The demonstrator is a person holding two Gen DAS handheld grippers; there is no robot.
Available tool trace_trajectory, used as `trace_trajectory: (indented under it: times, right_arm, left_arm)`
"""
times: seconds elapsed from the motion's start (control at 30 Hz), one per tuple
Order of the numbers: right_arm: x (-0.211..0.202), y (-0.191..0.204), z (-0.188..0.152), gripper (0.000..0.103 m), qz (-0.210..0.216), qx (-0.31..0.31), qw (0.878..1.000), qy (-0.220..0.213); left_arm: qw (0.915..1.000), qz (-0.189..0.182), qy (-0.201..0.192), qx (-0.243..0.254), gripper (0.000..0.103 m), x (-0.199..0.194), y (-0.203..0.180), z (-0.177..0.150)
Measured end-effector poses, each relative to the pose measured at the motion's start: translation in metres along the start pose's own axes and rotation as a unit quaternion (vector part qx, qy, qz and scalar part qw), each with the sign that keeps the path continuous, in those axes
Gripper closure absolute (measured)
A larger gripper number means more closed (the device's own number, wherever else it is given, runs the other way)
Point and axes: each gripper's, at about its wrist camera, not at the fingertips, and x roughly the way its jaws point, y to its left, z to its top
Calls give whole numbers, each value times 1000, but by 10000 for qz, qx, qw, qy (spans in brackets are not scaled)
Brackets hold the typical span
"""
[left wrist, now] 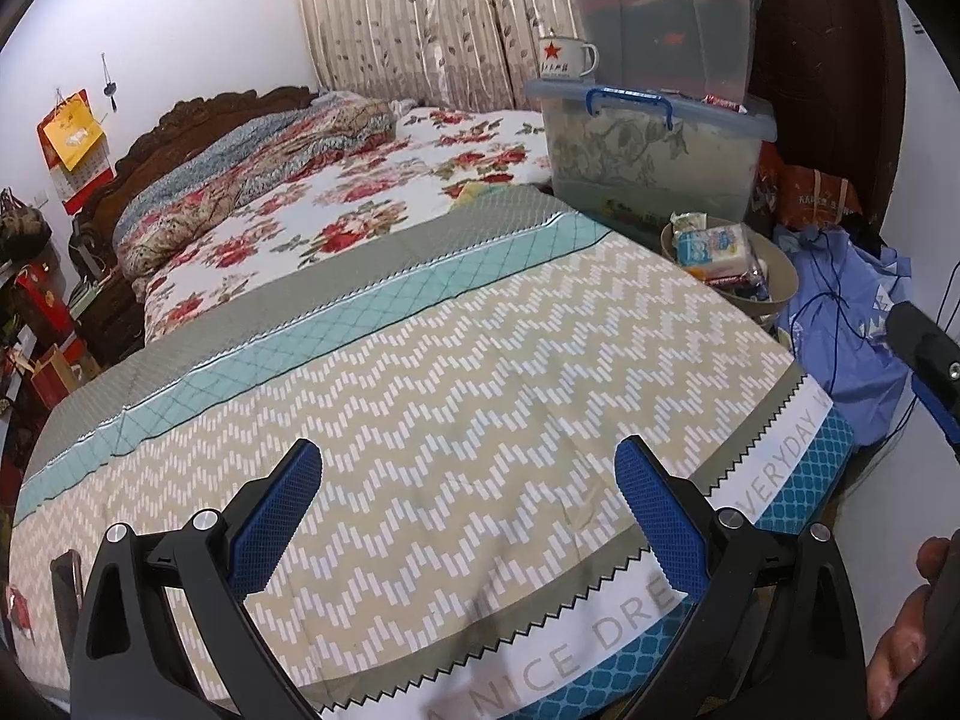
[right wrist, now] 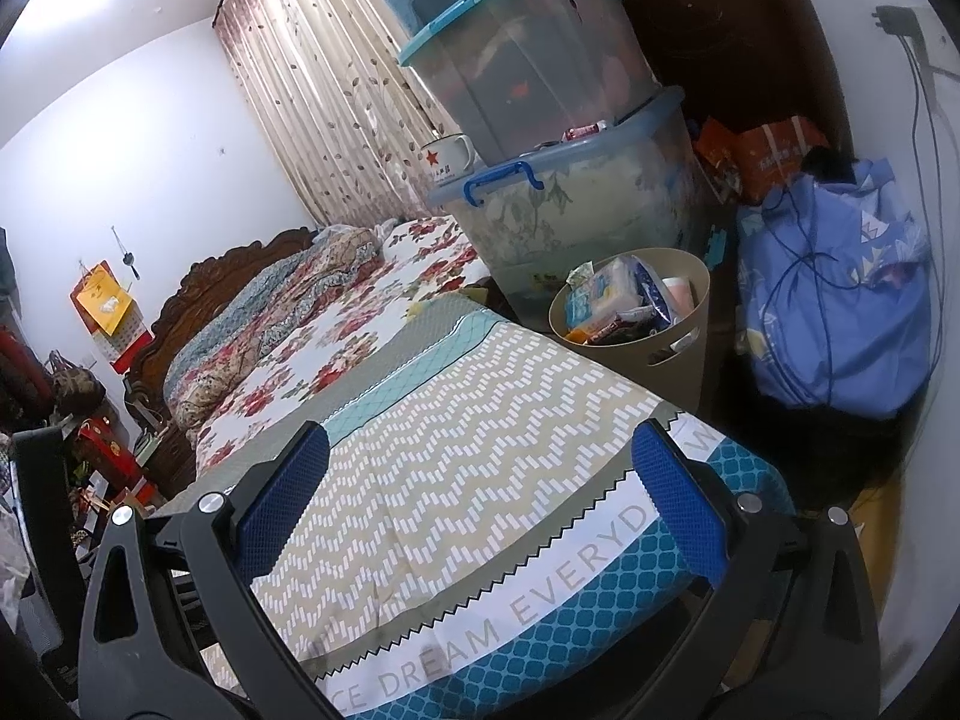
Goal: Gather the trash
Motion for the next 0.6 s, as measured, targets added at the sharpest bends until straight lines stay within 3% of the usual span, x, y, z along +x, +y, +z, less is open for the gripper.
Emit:
trace_trajectory:
  times: [0.6]
  right_arm:
    - [2,1,0,3,82,60,9999,44]
  left_arm:
    - [9998,-101,-53,-131,9,-4,7,-1]
